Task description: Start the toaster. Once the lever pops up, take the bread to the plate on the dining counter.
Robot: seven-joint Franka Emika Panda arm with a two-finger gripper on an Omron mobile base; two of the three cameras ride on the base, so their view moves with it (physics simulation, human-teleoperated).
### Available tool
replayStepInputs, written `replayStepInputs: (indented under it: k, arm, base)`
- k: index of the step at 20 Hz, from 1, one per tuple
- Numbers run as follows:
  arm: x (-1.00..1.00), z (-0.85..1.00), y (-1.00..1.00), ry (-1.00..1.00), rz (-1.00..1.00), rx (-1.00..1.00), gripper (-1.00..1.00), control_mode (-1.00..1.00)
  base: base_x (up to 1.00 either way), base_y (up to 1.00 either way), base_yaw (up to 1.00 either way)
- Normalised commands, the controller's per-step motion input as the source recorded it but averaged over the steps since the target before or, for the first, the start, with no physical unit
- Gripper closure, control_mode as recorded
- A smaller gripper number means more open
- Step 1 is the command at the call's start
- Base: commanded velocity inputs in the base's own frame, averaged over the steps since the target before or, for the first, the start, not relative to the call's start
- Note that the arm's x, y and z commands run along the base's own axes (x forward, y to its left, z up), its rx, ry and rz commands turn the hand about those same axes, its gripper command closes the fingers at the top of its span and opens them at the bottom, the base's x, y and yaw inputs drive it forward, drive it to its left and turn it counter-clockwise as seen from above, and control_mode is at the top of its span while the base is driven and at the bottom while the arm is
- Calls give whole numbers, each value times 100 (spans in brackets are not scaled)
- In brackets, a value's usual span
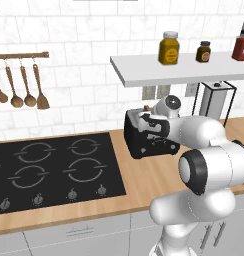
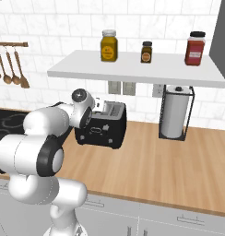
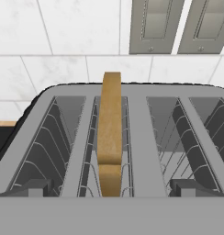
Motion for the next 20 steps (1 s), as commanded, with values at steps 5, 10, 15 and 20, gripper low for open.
replayStepInputs:
  k: [5, 10, 15, 20]
  arm:
    - [0, 0, 0, 0, 0, 0, -100, -100]
    - [0, 0, 0, 0, 0, 0, -100, -100]
    - [0, 0, 0, -5, 0, 0, -100, -100]
    - [1, 0, 0, -1, 0, 0, -100, -100]
  base:
    - [0, 0, 0]
    - [0, 0, 0]
    - [0, 0, 0]
    - [0, 0, 0]
